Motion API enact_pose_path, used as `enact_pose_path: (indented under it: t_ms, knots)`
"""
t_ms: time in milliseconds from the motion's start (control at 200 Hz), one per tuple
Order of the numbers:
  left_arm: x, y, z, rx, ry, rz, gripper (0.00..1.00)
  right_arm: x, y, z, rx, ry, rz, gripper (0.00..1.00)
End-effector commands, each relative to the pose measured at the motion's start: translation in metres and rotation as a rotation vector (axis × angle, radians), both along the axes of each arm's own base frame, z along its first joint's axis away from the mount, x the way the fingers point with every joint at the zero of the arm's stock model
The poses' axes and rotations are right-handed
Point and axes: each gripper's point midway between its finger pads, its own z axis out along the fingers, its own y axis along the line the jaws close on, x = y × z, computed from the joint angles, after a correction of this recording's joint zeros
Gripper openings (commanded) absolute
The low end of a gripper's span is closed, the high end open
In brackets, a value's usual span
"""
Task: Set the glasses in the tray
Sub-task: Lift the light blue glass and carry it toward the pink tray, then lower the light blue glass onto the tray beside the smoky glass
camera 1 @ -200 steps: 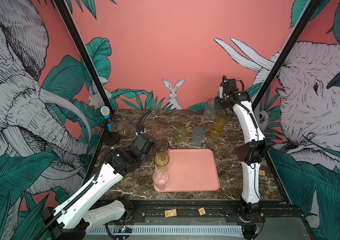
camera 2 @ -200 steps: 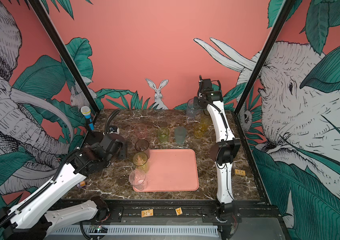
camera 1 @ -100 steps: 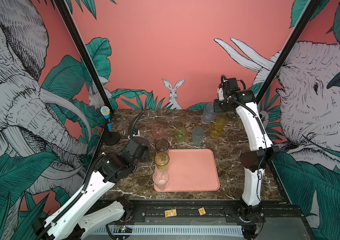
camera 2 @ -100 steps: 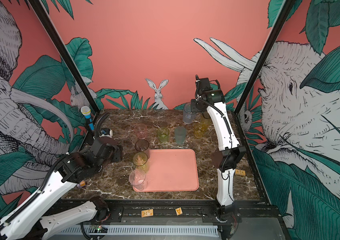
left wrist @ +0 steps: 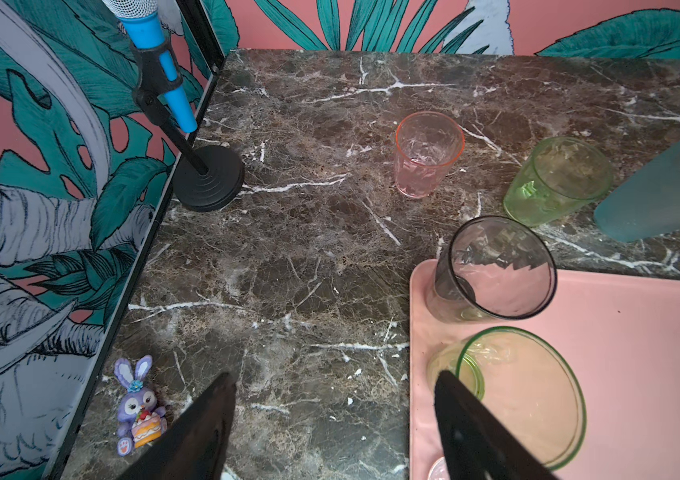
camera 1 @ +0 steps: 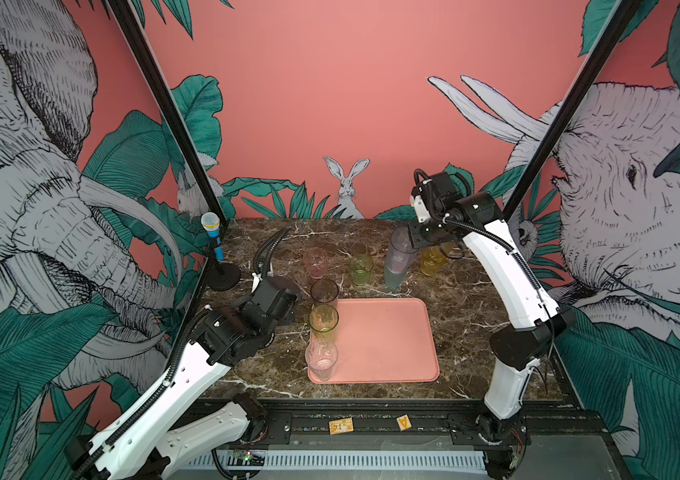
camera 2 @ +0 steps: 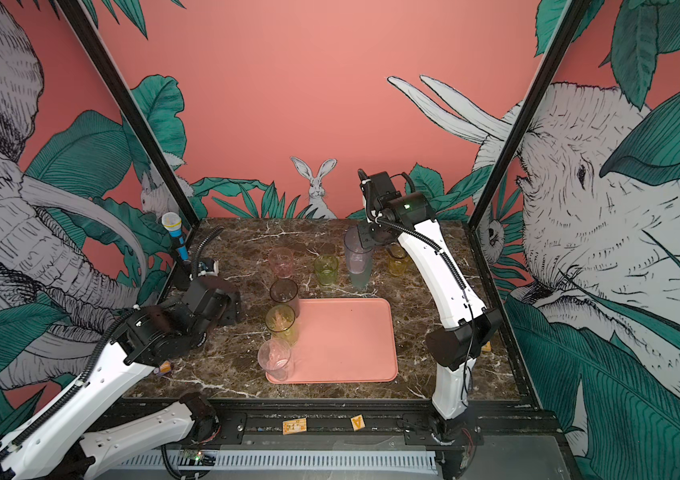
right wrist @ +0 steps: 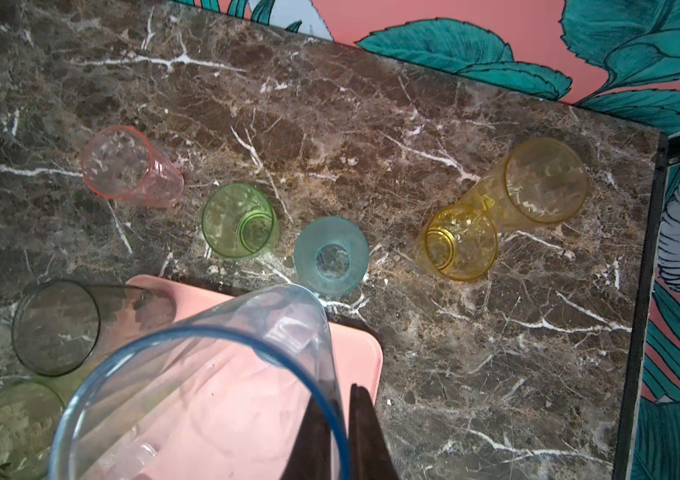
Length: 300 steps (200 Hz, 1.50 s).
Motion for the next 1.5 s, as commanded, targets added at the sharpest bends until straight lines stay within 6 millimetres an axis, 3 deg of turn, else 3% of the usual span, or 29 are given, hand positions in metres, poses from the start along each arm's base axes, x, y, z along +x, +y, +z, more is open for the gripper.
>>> enact_pose_path:
  t_ms: [0, 250, 345, 365, 440, 835, 1035, 1496]
  knots:
    - [-0.002, 0.014, 0.001, 0.06, -0.005, 0.032, 0.8, -0.014, -0.001, 0.018, 0.019, -0.055, -0.017, 0.0]
    - [0.0, 0.013, 0.0, 0.072, -0.009, 0.034, 0.83, -0.041, 0.005, 0.007, 0.021, -0.056, 0.001, 0.0]
    - [0.001, 0.012, -0.001, 0.071, -0.007, 0.032, 0.85, -0.048, 0.007, -0.007, 0.008, -0.041, 0.004, 0.0]
    - [0.001, 0.012, -0.001, 0.071, -0.006, 0.034, 0.85, -0.054, 0.004, 0.002, 0.026, -0.067, 0.001, 0.0]
    - [0.001, 0.013, -0.001, 0.07, -0.006, 0.037, 0.85, -0.061, 0.003, -0.003, 0.031, -0.071, 0.0, 0.0]
    - [0.002, 0.018, 0.008, 0.059, -0.047, 0.064, 0.85, -0.09, 0.025, -0.049, 0.061, -0.04, 0.024, 0.0]
    - [0.0, 0.02, 0.008, 0.061, -0.045, 0.071, 0.86, -0.093, 0.044, -0.068, 0.058, -0.032, 0.051, 0.0]
    - [-0.005, 0.025, 0.005, 0.057, -0.042, 0.076, 0.86, -0.077, 0.074, -0.096, 0.047, -0.041, 0.078, 0.0]
